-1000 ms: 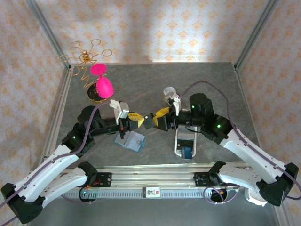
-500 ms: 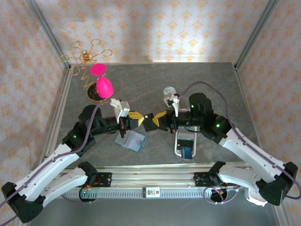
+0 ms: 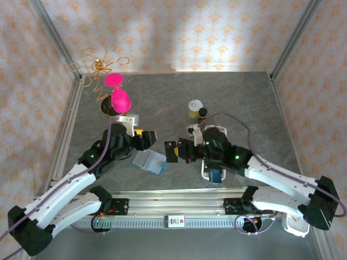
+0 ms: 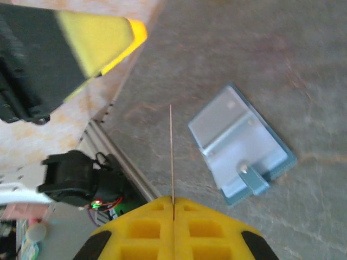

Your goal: Put the credit cards into the card holder

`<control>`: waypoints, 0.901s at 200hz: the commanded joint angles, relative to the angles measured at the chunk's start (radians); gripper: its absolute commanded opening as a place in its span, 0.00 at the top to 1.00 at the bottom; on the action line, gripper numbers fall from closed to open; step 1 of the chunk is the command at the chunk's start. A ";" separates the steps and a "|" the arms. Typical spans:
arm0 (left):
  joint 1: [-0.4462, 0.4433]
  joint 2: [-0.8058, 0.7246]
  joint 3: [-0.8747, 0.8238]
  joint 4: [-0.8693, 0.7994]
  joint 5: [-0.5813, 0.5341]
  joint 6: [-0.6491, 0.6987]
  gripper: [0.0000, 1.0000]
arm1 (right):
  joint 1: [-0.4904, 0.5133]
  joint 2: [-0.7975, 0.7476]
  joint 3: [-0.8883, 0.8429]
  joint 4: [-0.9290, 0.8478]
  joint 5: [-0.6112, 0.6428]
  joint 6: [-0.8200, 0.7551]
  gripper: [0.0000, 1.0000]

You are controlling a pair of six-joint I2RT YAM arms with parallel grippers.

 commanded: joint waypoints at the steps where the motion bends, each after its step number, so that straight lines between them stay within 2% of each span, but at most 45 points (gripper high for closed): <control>1: 0.084 0.044 -0.112 -0.098 -0.087 -0.205 0.31 | 0.042 0.047 -0.046 0.075 0.216 0.289 1.00; 13: 0.122 0.054 -0.157 -0.067 -0.084 -0.228 0.35 | 0.078 0.075 -0.069 0.124 0.268 0.368 1.00; 42: 0.132 0.079 -0.240 0.019 -0.109 -0.239 0.37 | 0.150 0.156 -0.089 0.229 0.365 0.525 1.00; 62: 0.132 0.124 -0.288 0.111 -0.037 -0.256 0.40 | 0.179 0.238 -0.059 0.268 0.383 0.543 1.00; 91: 0.132 0.207 -0.305 0.136 -0.069 -0.258 0.40 | 0.190 0.312 -0.031 0.310 0.388 0.549 1.00; 107: 0.132 0.234 -0.330 0.191 0.009 -0.265 0.43 | 0.189 0.334 -0.023 0.303 0.402 0.551 1.00; 119: 0.129 0.239 -0.337 0.181 0.023 -0.276 0.44 | 0.189 0.342 -0.023 0.291 0.420 0.553 1.00; 153: 0.088 0.168 -0.394 0.199 0.059 -0.350 0.45 | 0.189 0.355 -0.040 0.304 0.445 0.569 1.00; 180: -0.022 0.098 -0.398 0.209 0.017 -0.421 0.46 | 0.190 0.363 -0.051 0.313 0.461 0.576 1.00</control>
